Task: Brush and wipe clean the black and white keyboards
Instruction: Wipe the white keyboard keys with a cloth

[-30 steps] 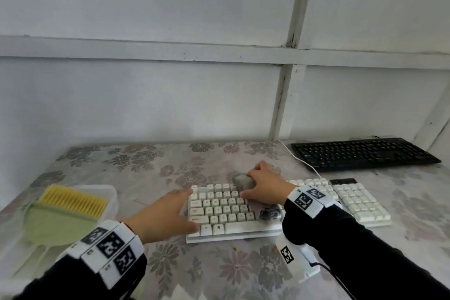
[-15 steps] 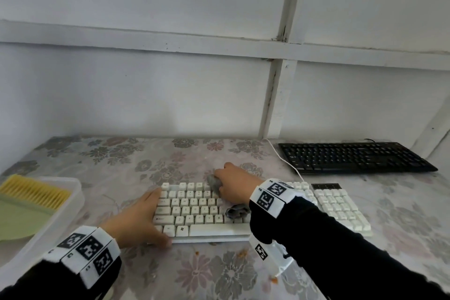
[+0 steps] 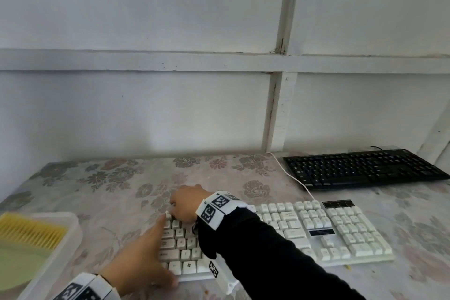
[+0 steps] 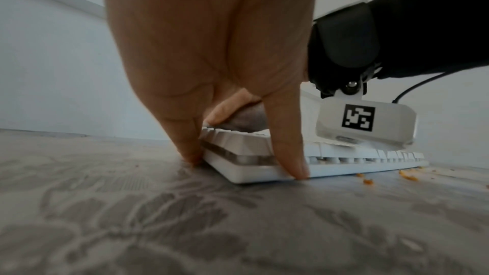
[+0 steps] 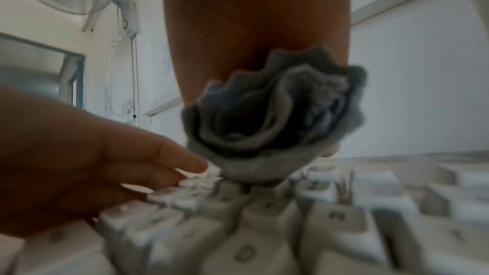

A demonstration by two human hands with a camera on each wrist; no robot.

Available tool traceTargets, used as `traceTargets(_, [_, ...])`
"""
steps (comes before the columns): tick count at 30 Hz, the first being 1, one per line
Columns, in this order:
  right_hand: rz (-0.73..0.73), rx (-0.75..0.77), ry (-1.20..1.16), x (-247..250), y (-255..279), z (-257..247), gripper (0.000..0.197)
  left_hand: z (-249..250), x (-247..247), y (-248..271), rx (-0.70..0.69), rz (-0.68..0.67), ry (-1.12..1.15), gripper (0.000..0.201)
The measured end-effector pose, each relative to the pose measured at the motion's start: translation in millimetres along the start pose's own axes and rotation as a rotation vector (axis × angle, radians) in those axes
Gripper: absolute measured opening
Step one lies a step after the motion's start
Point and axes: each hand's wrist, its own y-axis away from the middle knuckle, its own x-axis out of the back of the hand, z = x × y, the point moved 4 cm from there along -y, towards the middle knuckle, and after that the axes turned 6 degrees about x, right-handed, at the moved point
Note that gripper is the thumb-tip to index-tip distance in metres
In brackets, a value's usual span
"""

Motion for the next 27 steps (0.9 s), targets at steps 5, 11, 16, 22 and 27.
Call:
traceTargets(5, [-0.061, -0.038, -0.028, -11, -8, 17, 0.031, -5, -2, -2, -0.014, 0.001, 0.001, 0.133])
traceTargets(11, [-0.130, -0.087, -0.022, -6, 25, 68, 0.038, -4, -2, -1, -0.014, 0.008, 0.024, 0.131])
traceTargets(16, [-0.149, -0.198, -0.076, -11, 76, 128, 0.029, -2, -1, 1, -0.017, 0.010, 0.022, 0.128])
traceTargets(22, [-0.166, -0.286, -0.067, -6, 134, 177, 0.032, -2, -1, 3, -0.010, 0.014, 0.014, 0.128])
traceTargets(27, [-0.171, -0.387, -0.046, -3, 168, 212, 0.034, 1, 0, 5, -0.015, 0.015, 0.020, 0.127])
